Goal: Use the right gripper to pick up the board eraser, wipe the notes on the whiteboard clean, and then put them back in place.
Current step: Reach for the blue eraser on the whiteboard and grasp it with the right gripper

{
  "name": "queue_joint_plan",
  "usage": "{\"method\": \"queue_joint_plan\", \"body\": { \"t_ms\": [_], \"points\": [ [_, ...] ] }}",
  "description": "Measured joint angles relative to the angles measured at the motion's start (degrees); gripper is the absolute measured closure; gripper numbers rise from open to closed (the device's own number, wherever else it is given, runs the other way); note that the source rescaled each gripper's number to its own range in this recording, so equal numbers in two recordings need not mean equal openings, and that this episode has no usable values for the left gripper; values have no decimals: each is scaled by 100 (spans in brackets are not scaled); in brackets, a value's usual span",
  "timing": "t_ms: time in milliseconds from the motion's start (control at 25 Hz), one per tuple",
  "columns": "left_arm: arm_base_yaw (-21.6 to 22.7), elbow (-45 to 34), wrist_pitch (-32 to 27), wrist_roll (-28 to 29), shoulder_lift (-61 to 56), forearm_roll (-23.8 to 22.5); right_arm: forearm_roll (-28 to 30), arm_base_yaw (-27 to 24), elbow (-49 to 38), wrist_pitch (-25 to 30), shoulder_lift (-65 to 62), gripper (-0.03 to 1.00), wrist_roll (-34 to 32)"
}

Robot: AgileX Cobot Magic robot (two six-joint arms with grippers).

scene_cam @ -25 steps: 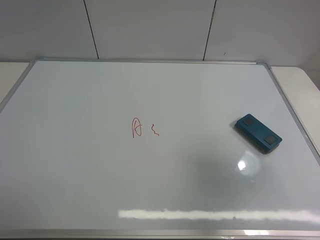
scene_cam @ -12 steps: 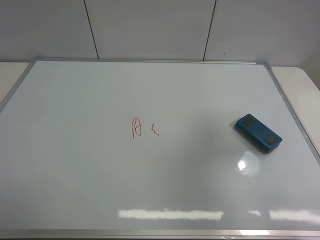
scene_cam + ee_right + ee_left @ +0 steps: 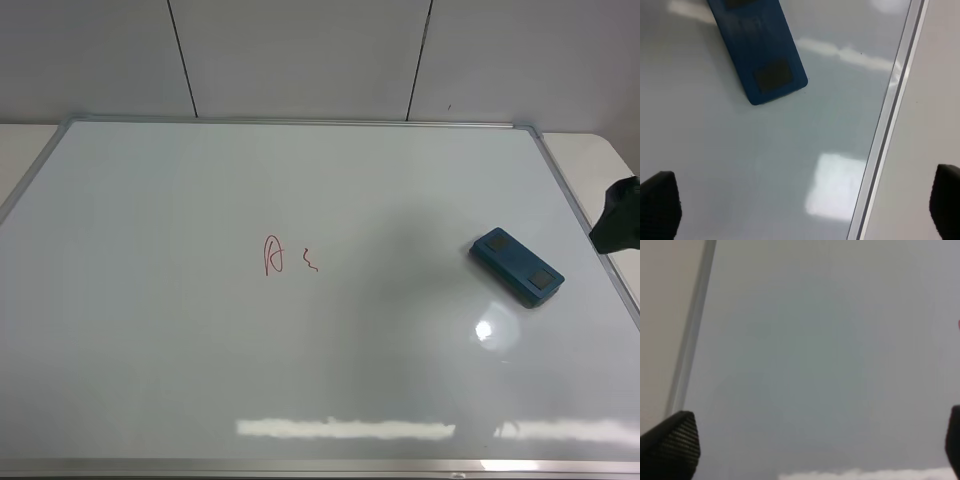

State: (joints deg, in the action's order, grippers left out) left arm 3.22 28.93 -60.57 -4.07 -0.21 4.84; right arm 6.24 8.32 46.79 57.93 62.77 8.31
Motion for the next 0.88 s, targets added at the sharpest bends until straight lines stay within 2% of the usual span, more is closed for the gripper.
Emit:
{"method": "queue_joint_plan", "body": {
  "t_ms": [360,880],
  "points": [
    [0,0,0,0,0,0,-624,0,0,-483,802,-3,922],
    [0,0,0,0,0,0,-501,0,4,-902,1891,-3,1262]
  ]
}}
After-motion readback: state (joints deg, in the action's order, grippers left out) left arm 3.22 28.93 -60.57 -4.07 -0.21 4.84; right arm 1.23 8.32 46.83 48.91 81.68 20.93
